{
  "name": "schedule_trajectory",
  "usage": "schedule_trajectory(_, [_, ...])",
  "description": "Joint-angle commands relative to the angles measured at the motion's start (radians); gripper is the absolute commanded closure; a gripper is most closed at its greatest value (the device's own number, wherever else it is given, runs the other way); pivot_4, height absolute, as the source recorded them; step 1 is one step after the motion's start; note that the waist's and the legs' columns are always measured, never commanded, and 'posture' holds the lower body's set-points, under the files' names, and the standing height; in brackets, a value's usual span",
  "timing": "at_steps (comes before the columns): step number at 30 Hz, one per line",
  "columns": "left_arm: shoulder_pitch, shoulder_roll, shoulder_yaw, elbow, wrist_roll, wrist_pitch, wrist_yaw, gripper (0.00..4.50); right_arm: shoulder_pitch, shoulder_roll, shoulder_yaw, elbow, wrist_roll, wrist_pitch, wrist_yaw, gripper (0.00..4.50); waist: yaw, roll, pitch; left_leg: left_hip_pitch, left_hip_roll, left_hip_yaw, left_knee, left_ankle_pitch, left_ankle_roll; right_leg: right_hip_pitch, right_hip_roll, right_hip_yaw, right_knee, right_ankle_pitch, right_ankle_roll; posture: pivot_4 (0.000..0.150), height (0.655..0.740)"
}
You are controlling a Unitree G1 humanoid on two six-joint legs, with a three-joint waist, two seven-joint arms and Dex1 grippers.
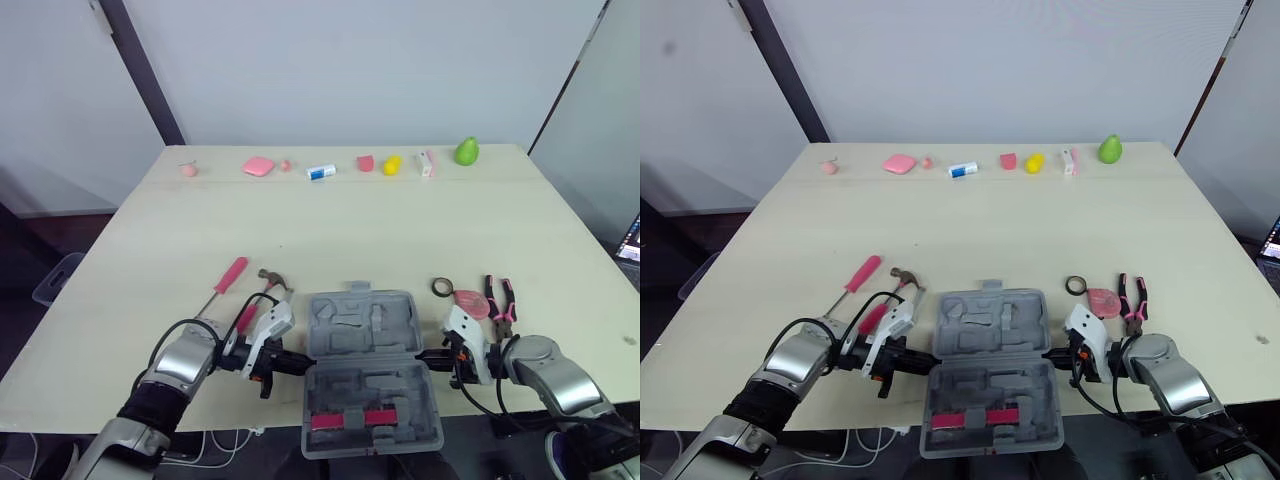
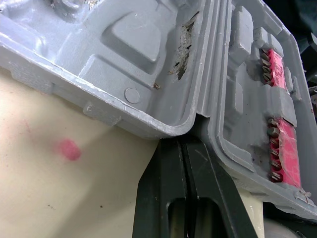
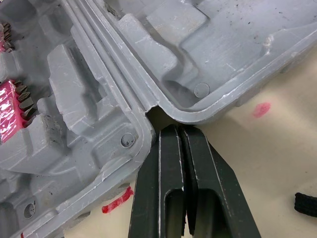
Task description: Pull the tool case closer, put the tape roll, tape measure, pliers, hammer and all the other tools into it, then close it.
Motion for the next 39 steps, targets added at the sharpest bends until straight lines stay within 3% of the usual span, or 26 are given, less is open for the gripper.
schedule_trajectory(1, [0.005, 0.005, -0.012, 0.013, 0.019, -0.005, 0.009, 4.50, 0.006, -0.017, -0.014, 0.001, 0.005, -0.013, -0.001, 4.42, 0.000, 0.000, 0.000, 0.000, 0.000, 0.000, 0.000, 0.000, 0.000, 0.000, 0.000, 0.000, 0.000, 0.000, 0.000, 0.150, 0.7400])
schedule_trajectory(30, [0.039, 0.067, 0.022, -0.019, 0.004, -0.006, 0.001, 4.50, 0.022, -0.073, -0.062, 0.046, 0.022, -0.036, -0.004, 4.42, 0.001, 0.000, 0.000, 0.000, 0.000, 0.000, 0.000, 0.000, 0.000, 0.000, 0.000, 0.000, 0.000, 0.000, 0.000, 0.150, 0.7400])
schedule_trajectory(39, [0.115, 0.138, 0.094, -0.153, -0.076, 0.023, -0.016, 4.50, 0.053, -0.057, -0.129, 0.037, 0.056, -0.099, -0.042, 4.42, 0.001, 0.000, 0.000, 0.000, 0.000, 0.000, 0.000, 0.000, 0.000, 0.000, 0.000, 0.000, 0.000, 0.000, 0.000, 0.150, 0.7400])
